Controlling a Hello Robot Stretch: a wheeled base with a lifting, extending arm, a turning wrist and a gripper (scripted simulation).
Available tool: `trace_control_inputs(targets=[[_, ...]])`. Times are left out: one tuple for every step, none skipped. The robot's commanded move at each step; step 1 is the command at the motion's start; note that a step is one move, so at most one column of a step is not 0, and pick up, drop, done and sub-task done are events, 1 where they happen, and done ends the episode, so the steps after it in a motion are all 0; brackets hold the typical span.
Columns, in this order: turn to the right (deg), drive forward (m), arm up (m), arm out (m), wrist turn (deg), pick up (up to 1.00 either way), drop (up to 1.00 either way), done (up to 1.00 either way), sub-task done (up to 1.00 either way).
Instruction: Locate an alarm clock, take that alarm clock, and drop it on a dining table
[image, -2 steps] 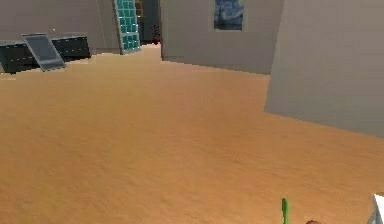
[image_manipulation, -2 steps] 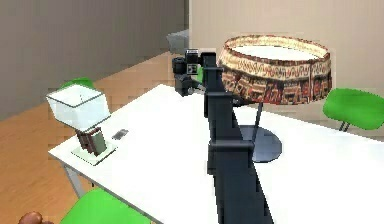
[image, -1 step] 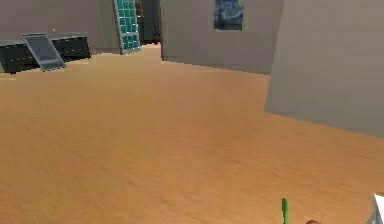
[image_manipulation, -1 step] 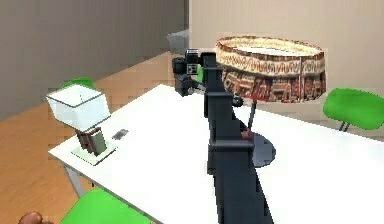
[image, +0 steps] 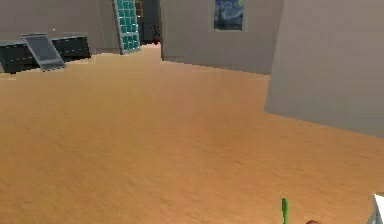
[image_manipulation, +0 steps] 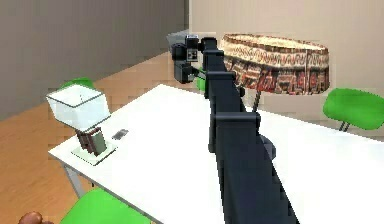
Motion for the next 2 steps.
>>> trace_control_inputs(targets=[[0.0, 0.0, 0.0, -0.08, 0.0, 0.0, 0.0, 0.0, 0.0], [0.0, 0.0, 0.0, 0.0, 0.0, 0.0, 0.0, 1.0, 0.0]])
